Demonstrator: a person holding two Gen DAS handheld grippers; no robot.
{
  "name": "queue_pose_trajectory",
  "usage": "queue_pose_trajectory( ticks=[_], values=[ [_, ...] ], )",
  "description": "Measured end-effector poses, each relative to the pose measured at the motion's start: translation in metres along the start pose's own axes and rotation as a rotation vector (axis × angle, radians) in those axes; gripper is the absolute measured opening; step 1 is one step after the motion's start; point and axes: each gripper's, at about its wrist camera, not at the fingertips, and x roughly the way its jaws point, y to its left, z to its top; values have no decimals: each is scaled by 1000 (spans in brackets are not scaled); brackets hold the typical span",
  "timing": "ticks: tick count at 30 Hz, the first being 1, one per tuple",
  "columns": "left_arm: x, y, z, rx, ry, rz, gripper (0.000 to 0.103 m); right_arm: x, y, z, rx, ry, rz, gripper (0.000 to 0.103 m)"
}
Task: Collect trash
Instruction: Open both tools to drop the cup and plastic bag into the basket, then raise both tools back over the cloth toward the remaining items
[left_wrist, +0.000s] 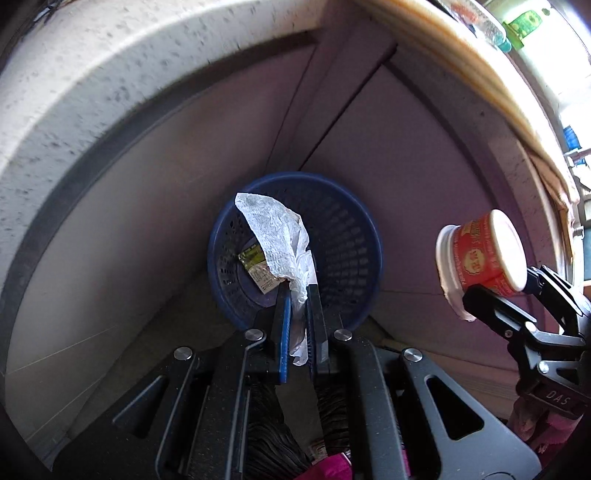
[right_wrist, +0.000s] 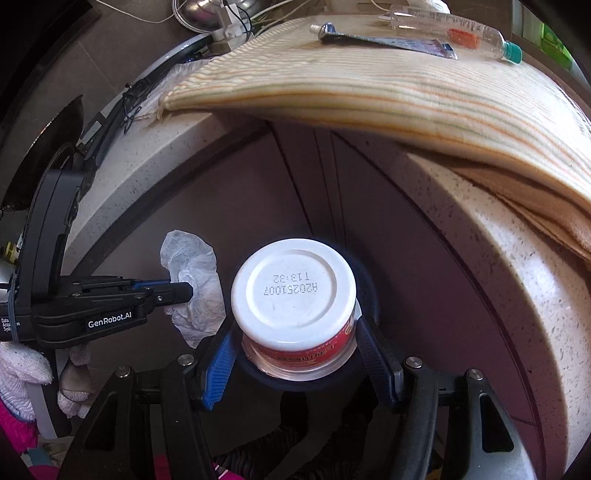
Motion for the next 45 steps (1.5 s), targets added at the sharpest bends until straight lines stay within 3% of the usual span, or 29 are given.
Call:
queue_pose_trajectory(
  ticks=[17, 30, 32, 34, 35, 45],
  values=[
    [34, 1, 2, 36, 55, 50, 5, 50, -14, -3, 25, 90, -34, 66],
    [38, -5, 4, 40, 61, 75, 5, 54, -12, 7, 12, 103, -38, 67],
    [37, -7, 5, 43, 63, 83, 14, 52, -12, 8, 13, 102, -38, 67],
    [35, -8, 5, 42, 56, 88, 38, 52, -13, 9, 16, 105, -38, 67],
    [34, -8, 5, 40, 50, 90, 41, 51, -13, 9, 17, 105, -36, 67],
    [22, -7, 11, 32, 33, 96, 43, 42, -20, 19, 26, 95, -29, 69]
  ],
)
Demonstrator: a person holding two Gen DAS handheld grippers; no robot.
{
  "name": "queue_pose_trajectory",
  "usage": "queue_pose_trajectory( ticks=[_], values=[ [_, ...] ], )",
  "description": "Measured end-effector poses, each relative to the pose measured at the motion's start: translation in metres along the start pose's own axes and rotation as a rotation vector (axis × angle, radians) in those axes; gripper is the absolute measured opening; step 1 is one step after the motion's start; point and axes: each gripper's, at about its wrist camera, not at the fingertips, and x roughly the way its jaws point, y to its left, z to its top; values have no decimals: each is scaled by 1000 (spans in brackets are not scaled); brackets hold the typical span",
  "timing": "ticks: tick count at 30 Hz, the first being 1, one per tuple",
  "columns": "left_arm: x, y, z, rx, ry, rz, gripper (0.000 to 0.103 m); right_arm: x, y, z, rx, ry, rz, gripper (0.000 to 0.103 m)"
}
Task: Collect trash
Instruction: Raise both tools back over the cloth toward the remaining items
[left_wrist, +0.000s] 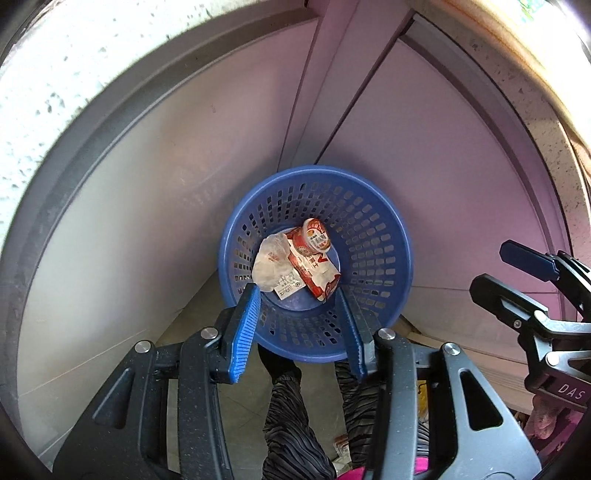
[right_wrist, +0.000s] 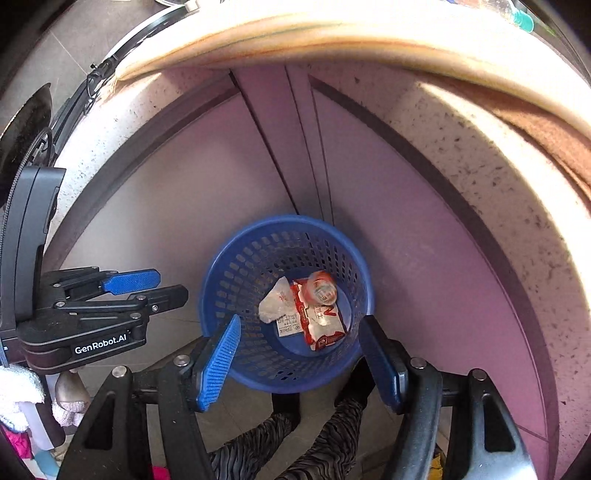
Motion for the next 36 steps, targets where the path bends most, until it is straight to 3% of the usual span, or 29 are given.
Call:
queue_pose_trajectory(
  ticks=[9, 16, 19, 29, 36],
  values=[
    [-37, 2, 8, 20, -73, -7, 43, -31, 3, 7, -8, -45, 6, 69],
    [-87, -2, 27, 47, -171, -21, 43, -76, -1, 13, 1, -132, 14, 77],
    [-108, -8, 39, 56, -218, -27, 53, -101, -6, 14, 8, -187, 15, 80],
    [-174, -48, 106, 41, -366, -69, 55, -178, -53, 55, 5, -341, 20, 86],
    [-186, -101, 161, 44, -448, -107, 62, -213, -107, 103, 16, -423, 9, 87]
  ],
)
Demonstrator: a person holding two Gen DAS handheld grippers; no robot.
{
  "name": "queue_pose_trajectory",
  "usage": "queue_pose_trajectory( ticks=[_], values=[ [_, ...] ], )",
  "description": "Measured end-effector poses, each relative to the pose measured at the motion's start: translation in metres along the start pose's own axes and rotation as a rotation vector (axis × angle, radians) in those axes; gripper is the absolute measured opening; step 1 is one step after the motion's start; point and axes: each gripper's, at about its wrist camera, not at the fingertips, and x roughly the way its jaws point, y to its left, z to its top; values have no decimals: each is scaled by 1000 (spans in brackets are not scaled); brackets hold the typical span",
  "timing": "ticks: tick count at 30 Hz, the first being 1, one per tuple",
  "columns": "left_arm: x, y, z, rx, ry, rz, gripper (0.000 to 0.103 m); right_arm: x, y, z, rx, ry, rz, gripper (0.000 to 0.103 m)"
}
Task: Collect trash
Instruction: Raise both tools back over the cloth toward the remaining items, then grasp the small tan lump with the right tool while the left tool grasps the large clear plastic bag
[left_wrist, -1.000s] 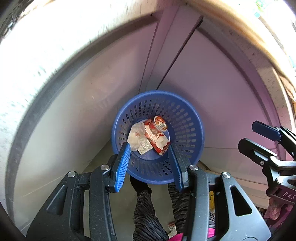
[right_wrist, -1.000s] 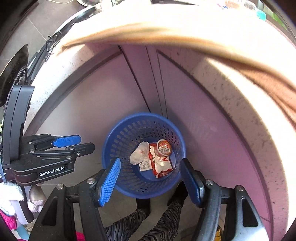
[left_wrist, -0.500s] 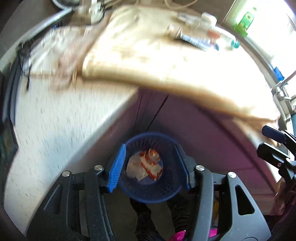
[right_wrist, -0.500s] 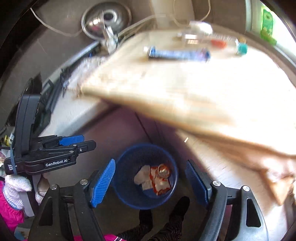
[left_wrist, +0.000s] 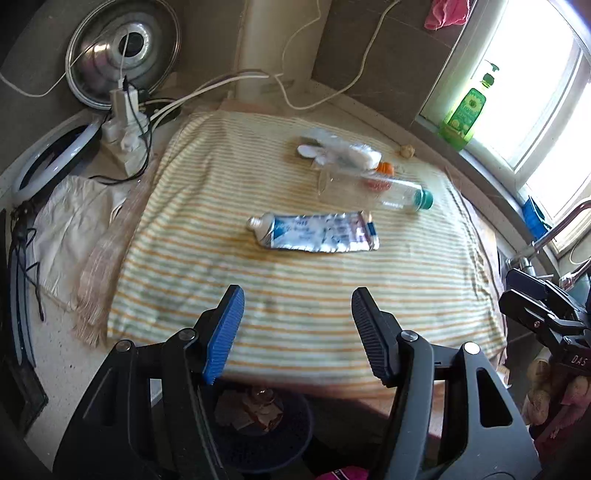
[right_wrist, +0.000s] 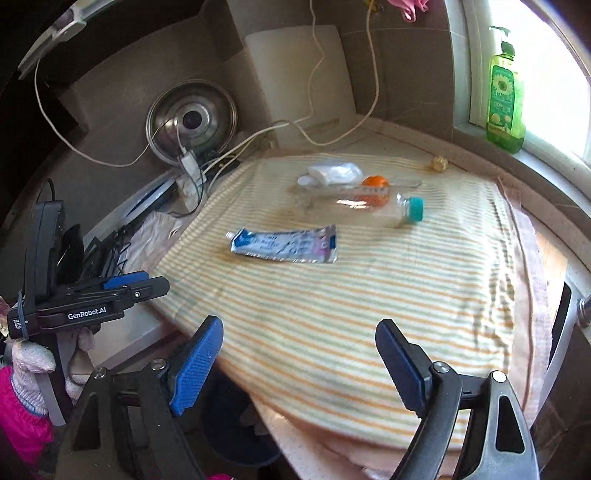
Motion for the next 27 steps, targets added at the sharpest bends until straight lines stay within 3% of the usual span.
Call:
queue_pose_trajectory(
  ticks=[6, 10, 13, 27],
  values=[
    [19, -35, 48, 7, -29, -13, 62, 2, -53, 42, 30, -41, -11, 87],
    [31, -51, 74, 16, -34, -24, 71, 4, -82, 68, 28, -66, -35, 87],
    [42, -62, 90, 22, -34, -24, 71, 9, -99, 85, 23, -76, -46, 87],
    [120, -95, 153, 62, 77, -2, 71, 70, -168, 157, 37, -44, -36, 87]
  ],
)
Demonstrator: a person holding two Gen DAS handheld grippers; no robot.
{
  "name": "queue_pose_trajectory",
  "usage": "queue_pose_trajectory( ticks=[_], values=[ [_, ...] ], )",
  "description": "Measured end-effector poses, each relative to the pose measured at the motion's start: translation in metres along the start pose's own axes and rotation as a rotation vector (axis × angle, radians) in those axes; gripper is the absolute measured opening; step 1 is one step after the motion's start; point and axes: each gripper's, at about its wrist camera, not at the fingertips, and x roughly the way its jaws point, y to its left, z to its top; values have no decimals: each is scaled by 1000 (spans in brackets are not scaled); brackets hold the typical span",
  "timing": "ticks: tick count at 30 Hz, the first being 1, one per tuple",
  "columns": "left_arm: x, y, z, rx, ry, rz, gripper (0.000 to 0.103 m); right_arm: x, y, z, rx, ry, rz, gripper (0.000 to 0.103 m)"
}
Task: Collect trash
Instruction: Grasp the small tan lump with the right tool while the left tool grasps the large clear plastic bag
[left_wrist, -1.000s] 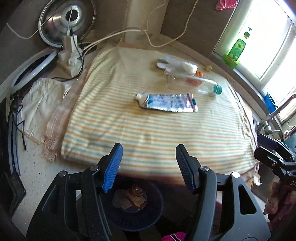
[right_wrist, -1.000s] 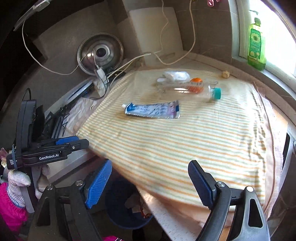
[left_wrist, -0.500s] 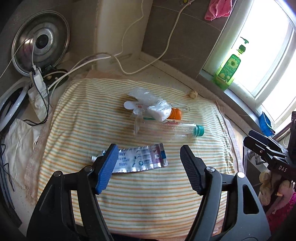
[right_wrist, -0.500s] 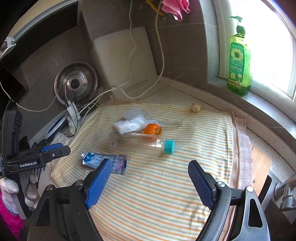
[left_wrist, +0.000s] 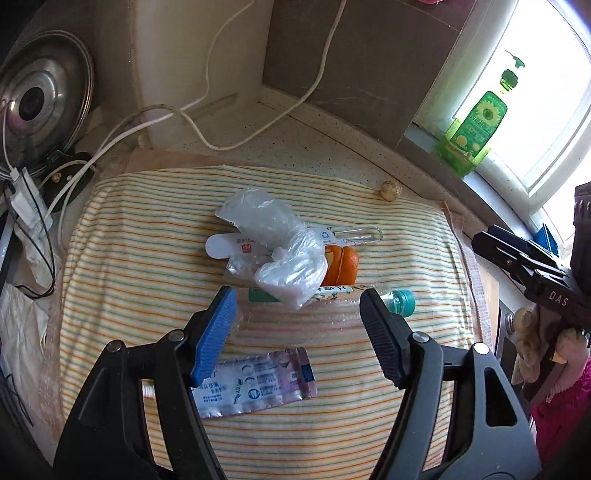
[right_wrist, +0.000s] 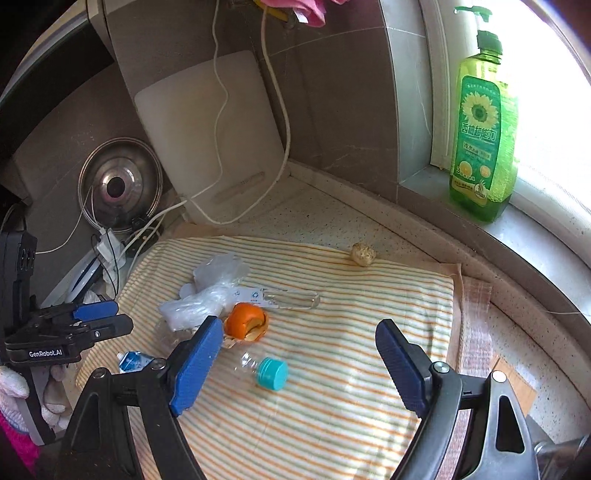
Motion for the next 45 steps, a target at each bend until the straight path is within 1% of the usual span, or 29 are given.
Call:
queue_pose_trajectory(
  ticks=[5, 8, 11, 16, 22, 27, 32, 36, 38, 39, 40, 42, 43, 44, 45],
  values=[
    [23, -1, 13, -16, 38, 6, 71, 36, -17, 19, 14, 29, 7, 87],
    [37, -4, 19, -4, 65, 18, 71, 59, -30, 29, 34, 44, -1, 87],
    [49, -7, 22, 12, 91, 27, 71, 82, -44, 35, 76, 63, 11, 87],
    [65, -10, 28, 39, 118, 62, 71, 115, -60, 43, 121, 99, 13, 86],
    [85, -4, 34, 18, 163, 60, 71, 144, -72, 49, 141, 126, 13, 86],
    [99, -4, 34, 18, 200, 51, 71, 167, -76, 51, 128, 149, -9, 85],
    [106, -3, 33, 10, 208, 53, 71, 179, -82, 52, 130, 165, -32, 76],
    [109, -1, 34, -5, 216, 33, 71, 180, -81, 54, 108, 160, -46, 71],
    [109, 0, 35, -5, 214, 31, 71, 180, -81, 54, 98, 164, -52, 61],
    [108, -1, 35, -3, 211, 30, 68, 181, -82, 55, 95, 166, -56, 58],
    [108, -1, 35, -1, 210, 29, 60, 181, -83, 55, 94, 169, -59, 55],
    [107, 0, 34, -2, 209, 25, 57, 180, -83, 54, 93, 169, -61, 47],
    [106, 0, 34, -3, 204, 22, 54, 180, -84, 54, 94, 169, -60, 41],
    [105, 0, 34, -3, 198, 19, 54, 180, -84, 53, 97, 170, -57, 37],
    [104, 0, 35, -4, 192, 15, 51, 179, -85, 53, 98, 169, -55, 37]
  ],
)
